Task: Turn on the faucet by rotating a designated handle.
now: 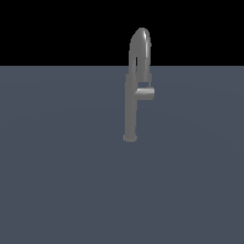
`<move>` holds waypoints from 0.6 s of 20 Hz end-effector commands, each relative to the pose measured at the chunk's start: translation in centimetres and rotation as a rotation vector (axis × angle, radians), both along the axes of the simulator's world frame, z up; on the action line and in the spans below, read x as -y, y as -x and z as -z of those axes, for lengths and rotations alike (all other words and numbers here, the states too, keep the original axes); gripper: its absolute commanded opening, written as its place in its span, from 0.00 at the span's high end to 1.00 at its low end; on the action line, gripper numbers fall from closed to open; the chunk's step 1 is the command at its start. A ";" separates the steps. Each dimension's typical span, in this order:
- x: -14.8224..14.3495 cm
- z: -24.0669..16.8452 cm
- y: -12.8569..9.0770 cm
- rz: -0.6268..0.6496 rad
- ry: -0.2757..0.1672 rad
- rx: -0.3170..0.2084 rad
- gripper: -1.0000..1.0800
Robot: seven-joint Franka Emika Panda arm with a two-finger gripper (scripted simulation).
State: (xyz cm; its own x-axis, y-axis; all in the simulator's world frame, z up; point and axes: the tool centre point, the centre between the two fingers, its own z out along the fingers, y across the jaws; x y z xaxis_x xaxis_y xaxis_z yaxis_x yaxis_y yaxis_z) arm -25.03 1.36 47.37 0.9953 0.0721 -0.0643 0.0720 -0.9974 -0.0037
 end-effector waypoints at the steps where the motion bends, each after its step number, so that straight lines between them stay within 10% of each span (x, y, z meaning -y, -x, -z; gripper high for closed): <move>1: 0.0 0.0 0.0 0.000 0.000 0.000 1.00; 12: -0.2 -0.1 -1.5 0.042 -0.035 -0.041 1.00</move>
